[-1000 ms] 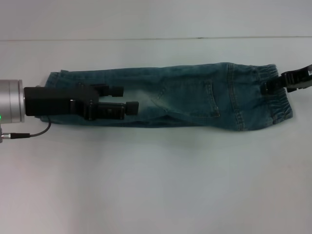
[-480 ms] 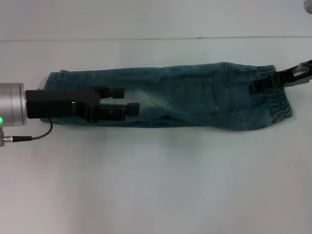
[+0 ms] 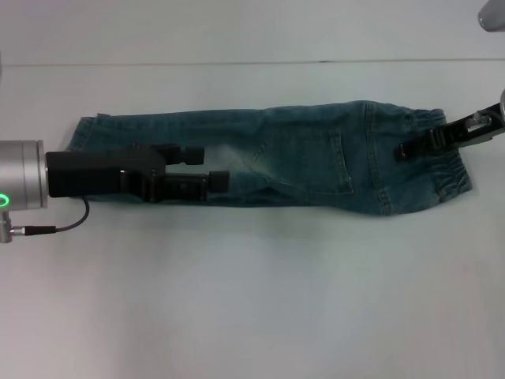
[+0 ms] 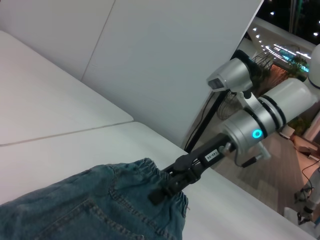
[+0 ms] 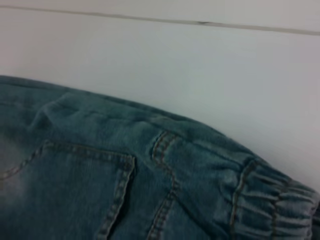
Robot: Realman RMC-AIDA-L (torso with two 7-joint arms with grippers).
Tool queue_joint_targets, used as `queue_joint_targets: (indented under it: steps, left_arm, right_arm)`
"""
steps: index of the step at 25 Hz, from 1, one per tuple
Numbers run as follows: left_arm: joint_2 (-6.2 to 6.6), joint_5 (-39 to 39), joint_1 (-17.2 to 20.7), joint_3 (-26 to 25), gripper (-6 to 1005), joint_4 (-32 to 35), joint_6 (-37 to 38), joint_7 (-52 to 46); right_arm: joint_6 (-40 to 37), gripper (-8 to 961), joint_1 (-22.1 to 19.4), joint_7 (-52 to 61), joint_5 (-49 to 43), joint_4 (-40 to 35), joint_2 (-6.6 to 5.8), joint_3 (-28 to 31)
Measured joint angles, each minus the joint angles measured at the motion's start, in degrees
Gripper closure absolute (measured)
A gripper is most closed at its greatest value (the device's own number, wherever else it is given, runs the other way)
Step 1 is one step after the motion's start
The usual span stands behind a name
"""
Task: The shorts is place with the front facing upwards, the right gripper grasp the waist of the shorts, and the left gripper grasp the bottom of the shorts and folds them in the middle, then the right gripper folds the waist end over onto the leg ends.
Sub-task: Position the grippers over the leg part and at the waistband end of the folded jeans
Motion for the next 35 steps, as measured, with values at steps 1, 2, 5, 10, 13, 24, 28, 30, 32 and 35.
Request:
queue_joint_targets:
  steps: [1,2,5,10,13,24,28,30,32,35]
  left_arm:
    - [0.00,0.00,0.00,-0.01,96,-0.16,-0.13,0.04]
    - [0.01,0.01,0.02,-0.01,96,-0.34,-0.33,0.10]
    - [0.02,0.06,0.04,0.00,96,-0.71,-0.60,0.18]
    - [0.02,0.11,0.04,0.00,96,-0.86,-0.65,0.21]
    - [0.02,0.11,0.06,-0.01,96,-0.87,-0.65,0.22]
    - [0.02,0.11,0.15,0.02,96,-0.90,-1.23,0.35]
    - [0.02,0.09,0.17,0.08,97,-0.96,-1.34,0.36]
    - [0.02,0.09,0.17,0.08,97,-0.96,-1.39,0.37]
    - [0.02,0.09,0.17,0.09,98,-0.96,-1.39,0.37]
    - [0.02,0.09,0.16,0.08,97,-0.96,-1.43,0.37]
  right_arm:
    - [-0.64,37,0.02,-0.02,0.00,-0.06,-0.18,0.10]
    - [-1.38,37,0.07,-0.04,0.00,-0.10,-0.37,0.24]
    - [-3.59,38,0.22,-0.17,0.00,-0.62,-0.78,0.50]
    - [-7.85,37,0.23,-0.66,0.58,-2.89,-1.02,0.59]
    - [-9.90,39,0.08,-0.67,1.70,-3.97,-1.35,0.61]
    - [-12.02,45,-0.04,-1.11,4.03,-4.19,-2.76,0.46]
    - [-11.99,47,0.07,-1.16,2.31,-4.17,-2.79,0.16]
    - [-12.84,52,0.21,-1.58,1.96,-4.17,-3.05,0.17]
    - [-14.44,61,0.33,-2.04,1.94,-4.39,-3.64,0.16]
    - [-15.41,74,0.28,-2.15,1.90,-5.23,-4.46,0.14]
